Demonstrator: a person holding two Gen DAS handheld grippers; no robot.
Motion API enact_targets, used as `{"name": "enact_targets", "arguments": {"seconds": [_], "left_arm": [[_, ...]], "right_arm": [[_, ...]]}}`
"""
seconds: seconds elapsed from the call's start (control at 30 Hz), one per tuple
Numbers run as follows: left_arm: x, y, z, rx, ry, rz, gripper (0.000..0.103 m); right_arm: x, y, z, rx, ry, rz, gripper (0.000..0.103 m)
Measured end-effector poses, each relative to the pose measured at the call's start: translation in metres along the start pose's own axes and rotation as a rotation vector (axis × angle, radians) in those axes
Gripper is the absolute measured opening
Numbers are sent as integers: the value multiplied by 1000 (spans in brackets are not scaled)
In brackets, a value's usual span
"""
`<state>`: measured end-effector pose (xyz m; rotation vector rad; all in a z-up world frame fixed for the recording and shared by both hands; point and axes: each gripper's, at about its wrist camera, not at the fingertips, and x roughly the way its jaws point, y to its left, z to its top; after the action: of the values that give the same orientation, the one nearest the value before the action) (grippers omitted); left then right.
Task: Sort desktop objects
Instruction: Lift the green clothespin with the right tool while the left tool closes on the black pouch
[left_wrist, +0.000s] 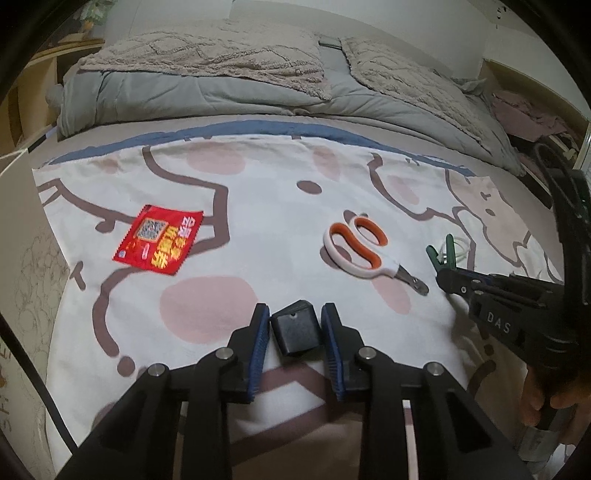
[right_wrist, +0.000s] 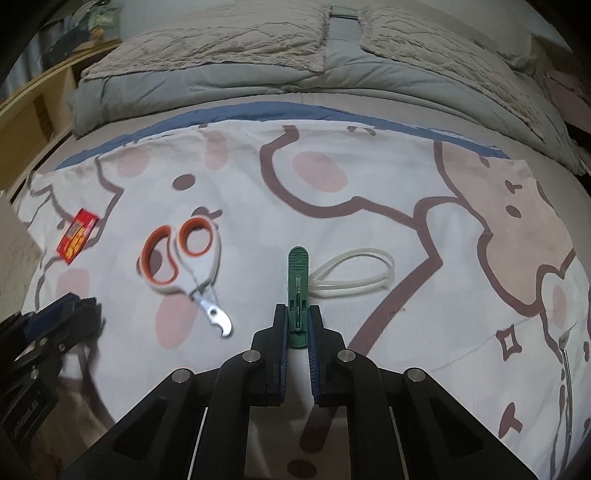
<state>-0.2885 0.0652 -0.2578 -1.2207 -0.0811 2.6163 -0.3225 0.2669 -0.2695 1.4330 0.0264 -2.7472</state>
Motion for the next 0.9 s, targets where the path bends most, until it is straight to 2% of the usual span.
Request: {"name": "enact_targets", "arguments": {"seconds": [0.43,0.9], "left_arm": [[-17,-2,-21,-13,26,-9,29],[-53,-10,-62,24,69,-58,29]], "right_arm": [[-30,15,-39,-97,-4,95,10],[-72,28,-84,-90,47,216,10]]}}
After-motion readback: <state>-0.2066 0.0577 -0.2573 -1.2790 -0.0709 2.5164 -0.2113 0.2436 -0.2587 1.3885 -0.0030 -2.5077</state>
